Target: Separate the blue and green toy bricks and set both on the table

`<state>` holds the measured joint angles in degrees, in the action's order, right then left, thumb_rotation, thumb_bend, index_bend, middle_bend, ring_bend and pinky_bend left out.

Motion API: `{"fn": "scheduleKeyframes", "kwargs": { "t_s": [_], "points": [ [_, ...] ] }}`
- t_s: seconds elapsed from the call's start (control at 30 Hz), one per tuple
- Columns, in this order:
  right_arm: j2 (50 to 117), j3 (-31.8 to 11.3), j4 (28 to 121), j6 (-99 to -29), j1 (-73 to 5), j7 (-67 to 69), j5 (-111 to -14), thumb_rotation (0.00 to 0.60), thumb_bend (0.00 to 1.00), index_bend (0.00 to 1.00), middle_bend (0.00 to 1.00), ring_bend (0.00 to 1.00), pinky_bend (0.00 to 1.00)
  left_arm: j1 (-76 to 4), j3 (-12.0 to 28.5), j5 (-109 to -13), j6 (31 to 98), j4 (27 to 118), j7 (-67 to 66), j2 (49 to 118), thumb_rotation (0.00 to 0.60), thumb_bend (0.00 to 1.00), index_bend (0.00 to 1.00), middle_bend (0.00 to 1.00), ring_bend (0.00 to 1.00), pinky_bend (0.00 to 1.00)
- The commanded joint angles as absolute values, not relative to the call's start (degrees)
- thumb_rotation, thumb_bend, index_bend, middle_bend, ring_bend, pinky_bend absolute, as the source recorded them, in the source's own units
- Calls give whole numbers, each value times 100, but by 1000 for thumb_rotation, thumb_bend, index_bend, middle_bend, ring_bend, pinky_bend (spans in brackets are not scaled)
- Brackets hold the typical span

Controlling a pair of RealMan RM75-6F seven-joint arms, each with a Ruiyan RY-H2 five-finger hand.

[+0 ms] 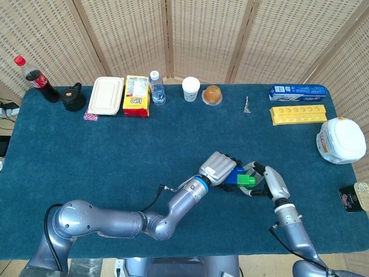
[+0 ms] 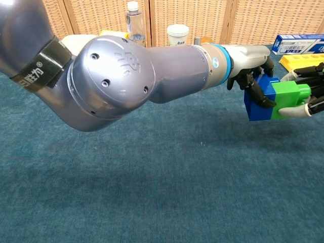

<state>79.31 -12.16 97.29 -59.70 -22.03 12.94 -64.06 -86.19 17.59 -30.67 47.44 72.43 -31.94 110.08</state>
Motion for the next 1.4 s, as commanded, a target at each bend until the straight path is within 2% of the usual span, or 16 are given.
{"fn": "scheduleKeyframes", "kwargs": {
  "t_s": [0.03, 0.33, 1.03, 1.4],
  "points": [
    [7972, -1229, 9704, -5989, -2210, 1292, -6389, 600, 248, 460, 559, 688, 533, -8602, 1776, -3103, 4764, 7222, -3197, 11044, 395, 400, 500, 419, 387, 433],
    [8019, -1243, 9650, -6013, -2197, 1311, -6337, 600, 248, 546, 639, 763, 555, -8534, 1811, -3125, 4720, 7273, -3261, 11001, 395, 399, 499, 419, 387, 433],
    [7930, -1217, 9612, -5988, -2123, 1450, -6353, 600, 248, 564, 654, 777, 562, -8443, 1684, -3091, 4321, 7537, -3314, 10582, 394, 399, 500, 419, 387, 426],
    [7777, -1225, 9552, -6019, -2049, 1503, -6338, 600, 248, 564, 654, 772, 562, -8229, 1462, -3330, 4257, 7897, -3202, 10134, 398, 400, 500, 419, 387, 425]
  ]
}}
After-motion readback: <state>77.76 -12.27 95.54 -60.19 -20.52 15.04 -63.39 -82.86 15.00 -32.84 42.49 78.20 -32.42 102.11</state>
